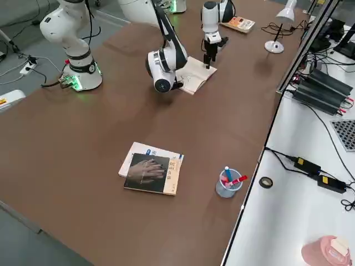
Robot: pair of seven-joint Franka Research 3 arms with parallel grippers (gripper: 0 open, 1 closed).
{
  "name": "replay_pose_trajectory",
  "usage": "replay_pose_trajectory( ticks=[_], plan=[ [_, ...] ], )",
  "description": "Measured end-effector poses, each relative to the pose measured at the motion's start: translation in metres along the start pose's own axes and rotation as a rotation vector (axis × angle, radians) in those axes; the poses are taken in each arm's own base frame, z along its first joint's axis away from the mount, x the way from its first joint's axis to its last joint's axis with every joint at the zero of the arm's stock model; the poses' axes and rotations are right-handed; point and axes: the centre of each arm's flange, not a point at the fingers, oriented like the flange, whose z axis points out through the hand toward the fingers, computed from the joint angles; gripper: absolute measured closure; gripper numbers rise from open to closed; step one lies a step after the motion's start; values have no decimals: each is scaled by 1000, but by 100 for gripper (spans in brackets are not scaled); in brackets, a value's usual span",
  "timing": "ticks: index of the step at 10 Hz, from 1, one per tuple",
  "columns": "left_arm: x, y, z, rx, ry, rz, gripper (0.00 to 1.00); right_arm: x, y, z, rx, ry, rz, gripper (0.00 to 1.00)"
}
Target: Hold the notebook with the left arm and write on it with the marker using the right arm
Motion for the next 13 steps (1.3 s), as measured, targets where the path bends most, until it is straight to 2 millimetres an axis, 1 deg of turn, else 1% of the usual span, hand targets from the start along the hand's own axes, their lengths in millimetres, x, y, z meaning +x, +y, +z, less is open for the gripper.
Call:
replay_pose_trajectory(
  ticks=[3,8,13],
  plan=[
    [0,0,0,0,0,0,0,2,-5,-4,6,19,-8,82],
    [0,0,0,0,0,0,0,4,-5,-8,13,29,-14,82],
    [0,0,0,0,0,0,0,8,-3,-22,30,50,-29,82]
  ],
)
